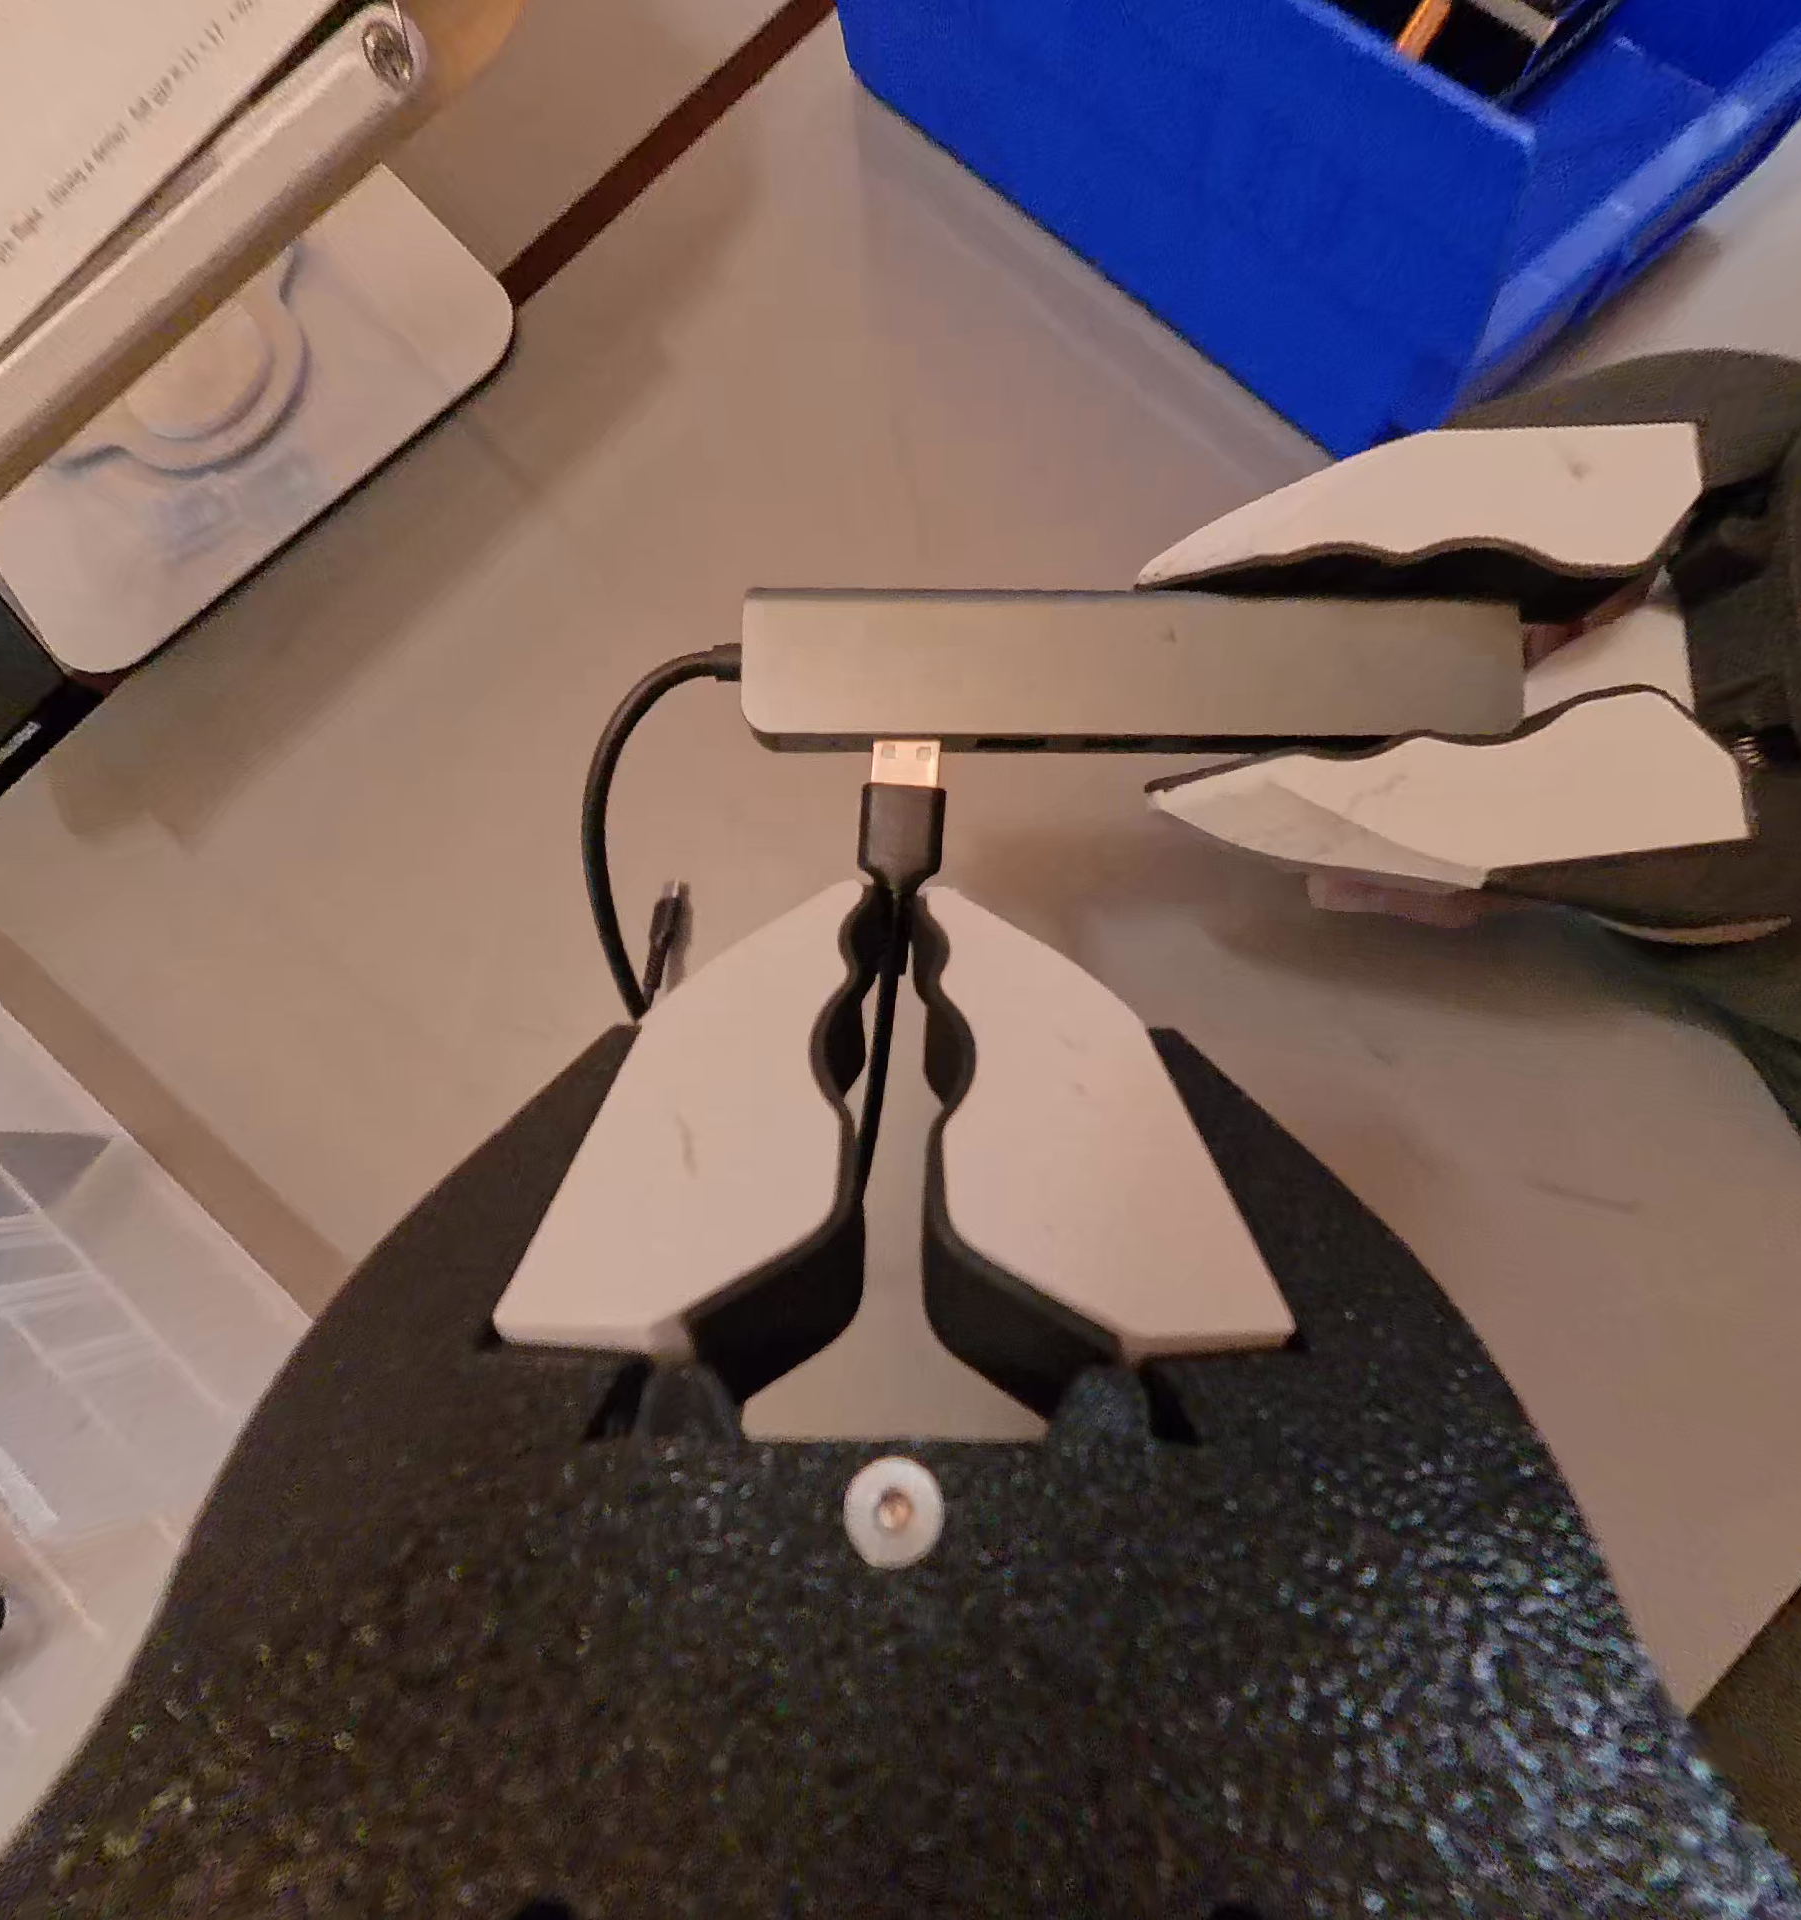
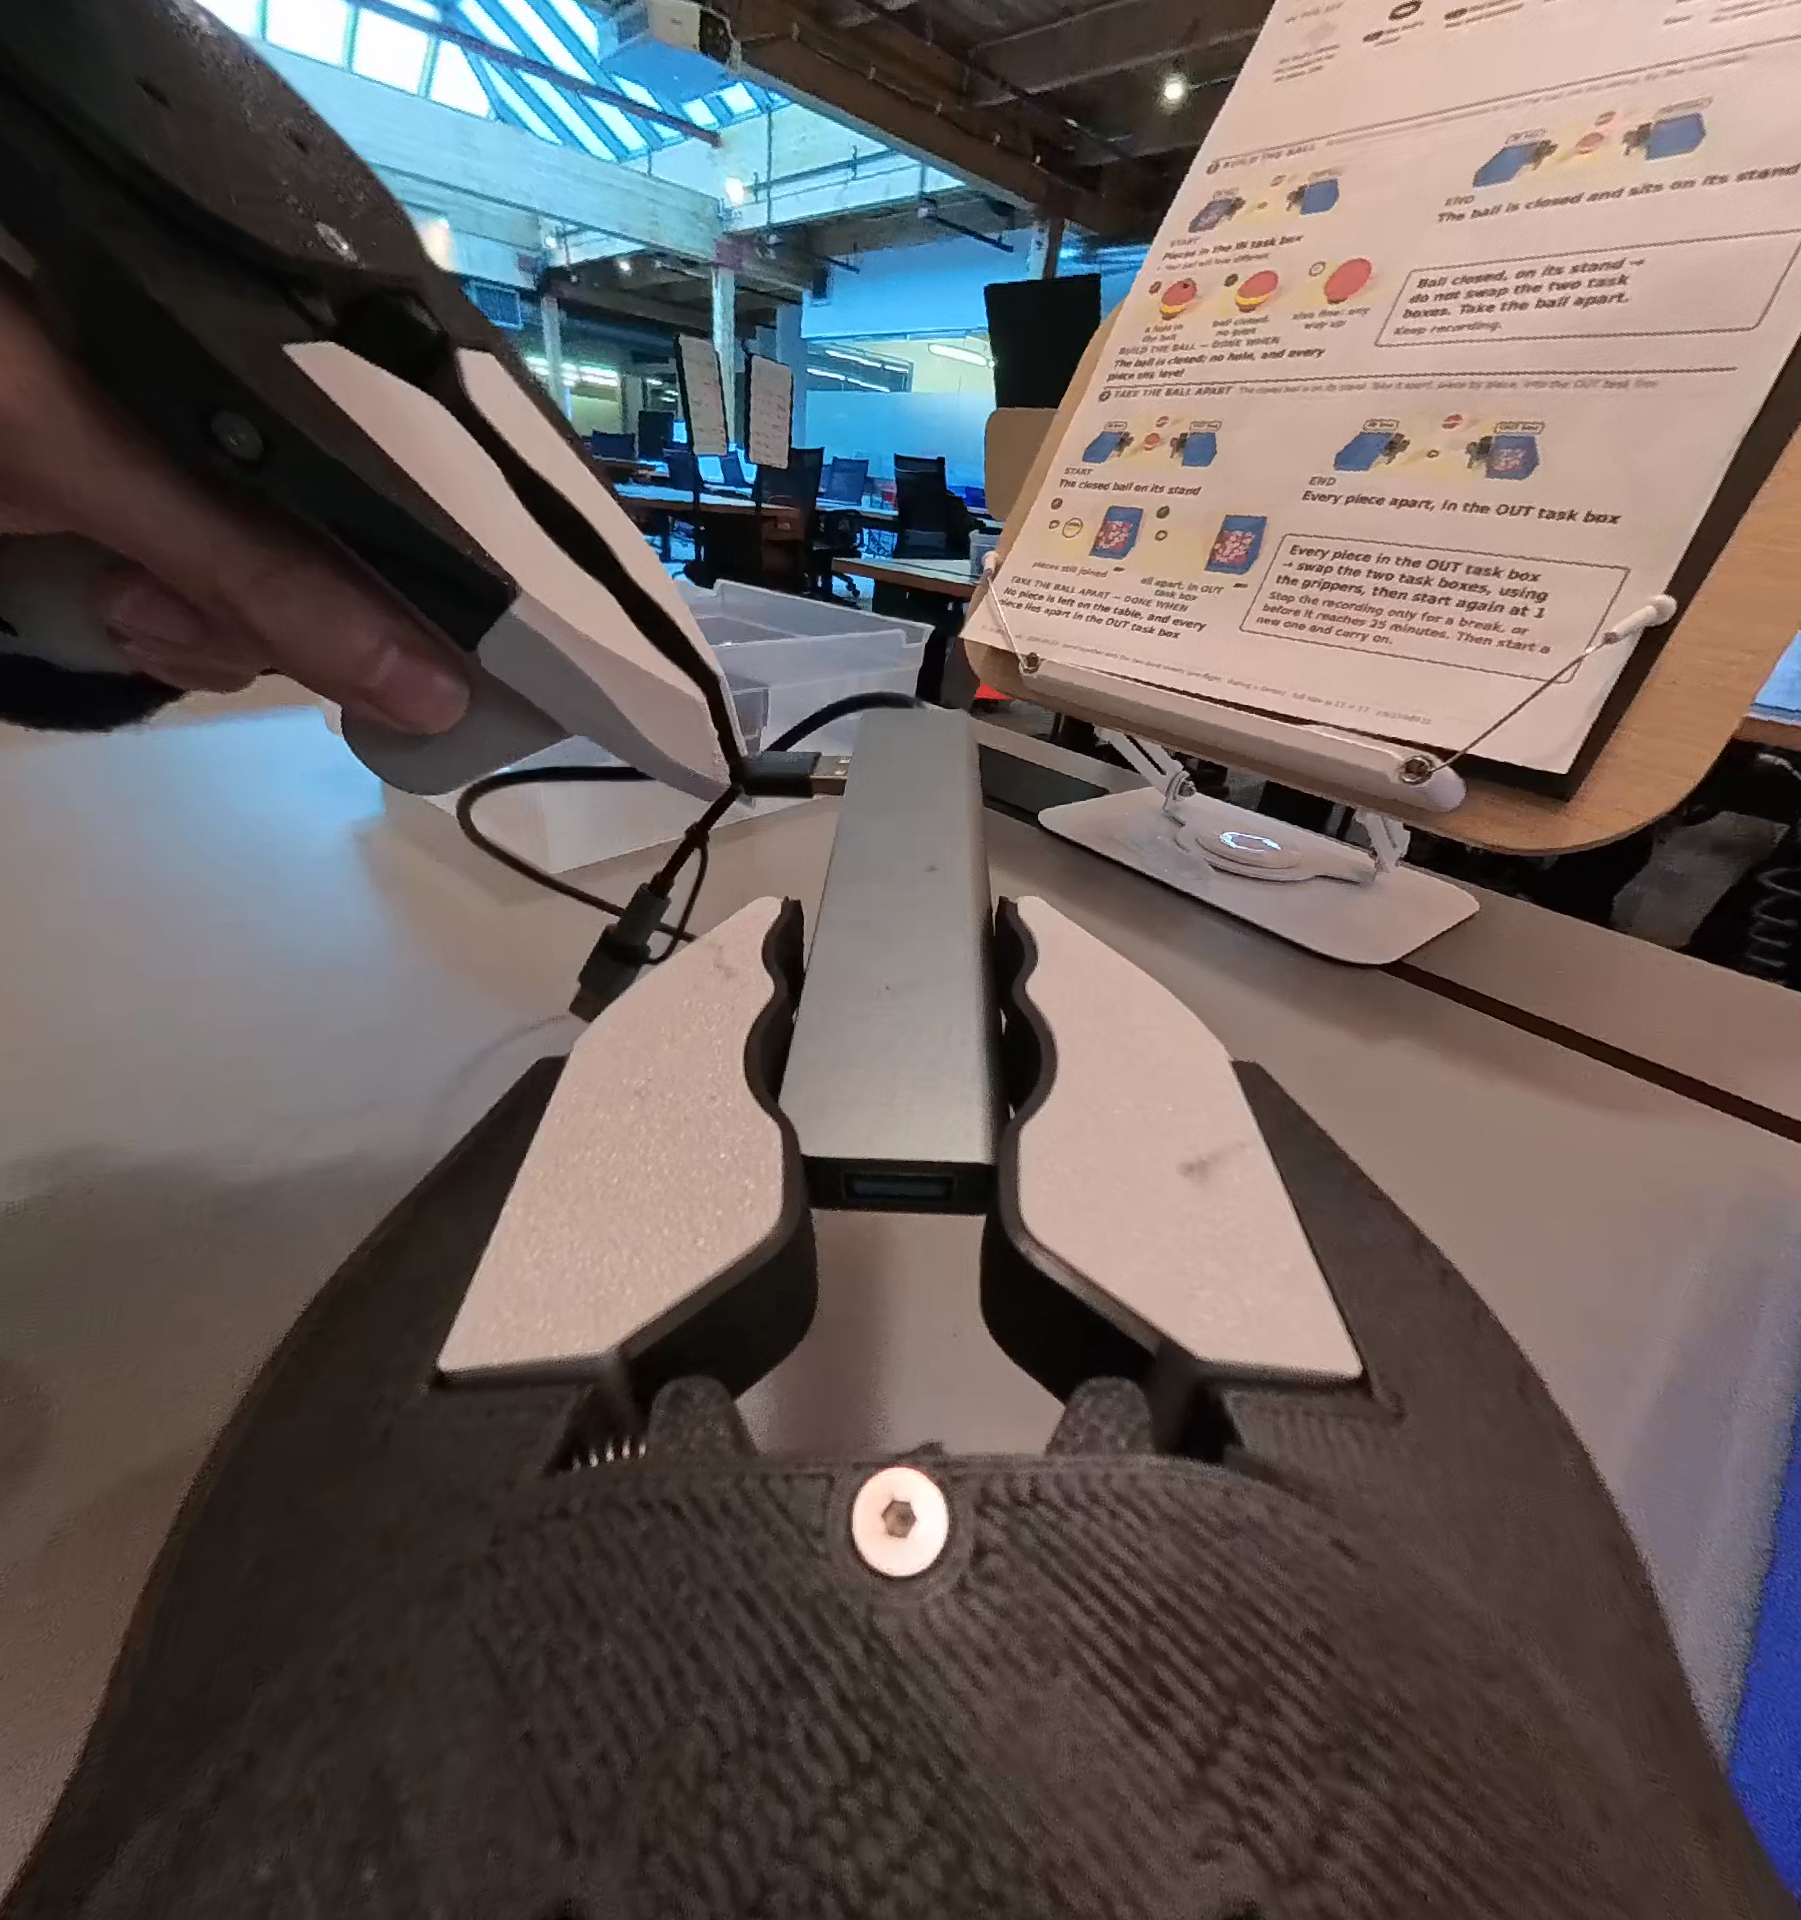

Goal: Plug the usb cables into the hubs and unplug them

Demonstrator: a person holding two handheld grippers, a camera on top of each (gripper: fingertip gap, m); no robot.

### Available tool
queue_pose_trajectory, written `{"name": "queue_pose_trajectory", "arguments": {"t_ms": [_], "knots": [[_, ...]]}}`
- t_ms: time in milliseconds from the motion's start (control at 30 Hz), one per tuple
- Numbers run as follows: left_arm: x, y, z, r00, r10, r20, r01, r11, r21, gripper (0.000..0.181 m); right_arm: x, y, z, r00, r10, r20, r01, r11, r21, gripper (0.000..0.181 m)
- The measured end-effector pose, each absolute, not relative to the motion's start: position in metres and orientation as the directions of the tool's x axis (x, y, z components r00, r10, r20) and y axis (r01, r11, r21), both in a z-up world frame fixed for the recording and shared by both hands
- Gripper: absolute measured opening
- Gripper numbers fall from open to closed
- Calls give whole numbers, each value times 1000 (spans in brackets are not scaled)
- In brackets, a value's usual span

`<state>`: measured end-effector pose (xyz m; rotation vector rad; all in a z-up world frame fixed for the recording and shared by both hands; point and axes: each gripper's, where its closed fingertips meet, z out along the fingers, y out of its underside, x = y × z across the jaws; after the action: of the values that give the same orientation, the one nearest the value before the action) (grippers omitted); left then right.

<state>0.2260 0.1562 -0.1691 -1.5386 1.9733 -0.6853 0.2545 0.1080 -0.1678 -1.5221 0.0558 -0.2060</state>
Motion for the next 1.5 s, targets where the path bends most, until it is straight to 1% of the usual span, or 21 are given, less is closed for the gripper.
{"name": "queue_pose_trajectory", "arguments": {"t_ms": [167,333,467,567,733,867,1100,1233,1267,1300,1367,1433,1500], "knots": [[232,154,-163,-194,-967,-163,-626,250,-739,4,258,106,-162,976,-197,98,107,33,-994,36],[238,153,-152,-164,-962,-219,-438,270,-857,5,260,104,-153,969,-232,84,96,42,-994,36],[237,152,-140,-127,-963,-239,-286,267,-920,5,258,104,-148,979,-204,9,27,90,-996,36],[235,150,-135,-109,-949,-295,-228,313,-922,4,255,104,-147,985,-169,-44,-24,116,-993,36],[235,150,-135,-85,-928,-363,-243,373,-895,4,250,105,-149,989,-145,-38,-21,115,-993,36],[237,151,-136,-85,-940,-329,-235,340,-911,4,250,106,-151,989,-135,-59,-43,119,-992,37],[236,152,-142,-89,-939,-333,-244,345,-906,4,249,107,-153,991,-120,-67,-52,119,-992,36],[237,151,-145,-87,-934,-346,-281,356,-891,5,254,105,-153,987,-160,-11,5,103,-995,36],[236,150,-140,-77,-936,-344,-266,352,-897,7,260,104,-154,979,-204,-15,5,95,-995,36],[233,151,-131,-68,-938,-341,-235,347,-908,13,266,101,-157,972,-236,-19,3,91,-996,35],[221,167,-110,-16,-948,-319,-203,316,-927,15,275,96,-160,965,-260,-37,-13,94,-995,35],[206,210,-96,71,-963,-262,-257,236,-937,22,281,91,-160,959,-279,-51,-22,109,-994,35],[188,268,-96,158,-964,-215,-398,137,-907,32,279,92,-160,965,-256,-63,-30,131,-991,35]]}}
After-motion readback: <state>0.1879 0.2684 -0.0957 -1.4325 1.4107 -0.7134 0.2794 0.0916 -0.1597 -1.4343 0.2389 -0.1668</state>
